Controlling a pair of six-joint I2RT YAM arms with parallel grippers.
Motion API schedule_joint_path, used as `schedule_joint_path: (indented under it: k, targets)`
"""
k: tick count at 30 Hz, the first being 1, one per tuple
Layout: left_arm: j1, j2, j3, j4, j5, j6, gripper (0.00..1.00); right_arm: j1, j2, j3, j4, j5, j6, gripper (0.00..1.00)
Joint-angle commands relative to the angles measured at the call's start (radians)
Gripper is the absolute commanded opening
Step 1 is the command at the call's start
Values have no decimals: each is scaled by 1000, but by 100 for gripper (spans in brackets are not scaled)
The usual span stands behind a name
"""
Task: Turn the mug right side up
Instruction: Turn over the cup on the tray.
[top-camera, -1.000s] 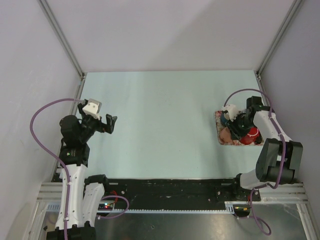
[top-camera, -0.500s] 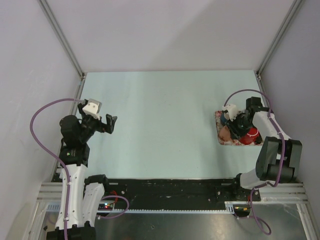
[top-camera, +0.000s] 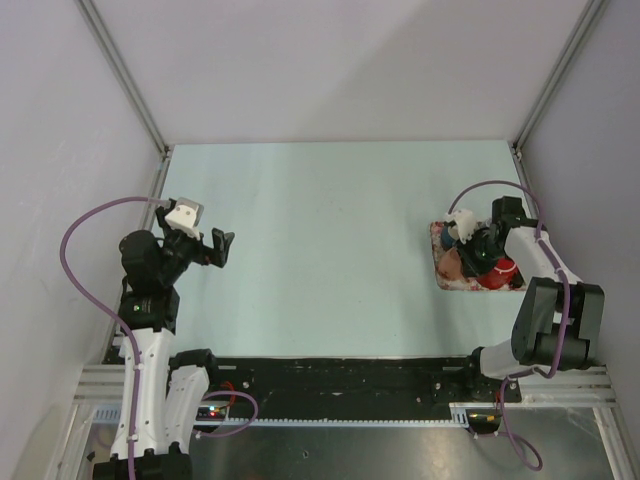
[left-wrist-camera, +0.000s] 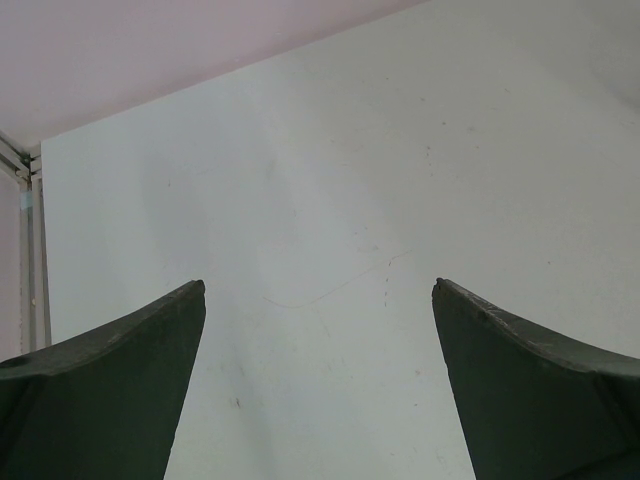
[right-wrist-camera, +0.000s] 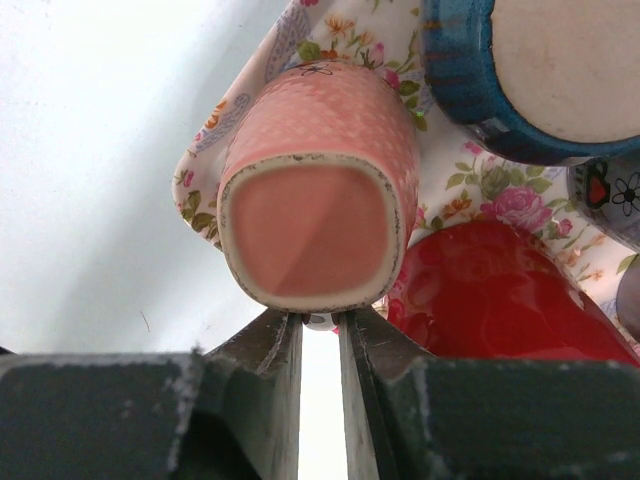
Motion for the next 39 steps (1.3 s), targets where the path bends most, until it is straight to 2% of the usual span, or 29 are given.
schedule_joint_path:
  k: [1,15,22,26,31,39]
  targets:
    - [8,-2,-7,16,18,13,98,1,-53,-31,47,-31,8,0]
    - [7,0,-6,16,26,10,98,20,-312,-55,95,-9,46,0]
    - [-5,19,3,16,37,4,98,77,-449,-42,121,-13,97,0]
    - [-59,43,21,15,-26,11,98,130,-492,7,128,-30,153,0]
    - [-193,76,65,15,-129,44,98,190,-514,100,150,-54,242,0]
    - [-310,172,239,-21,-120,94,98,211,-540,224,215,-152,395,0]
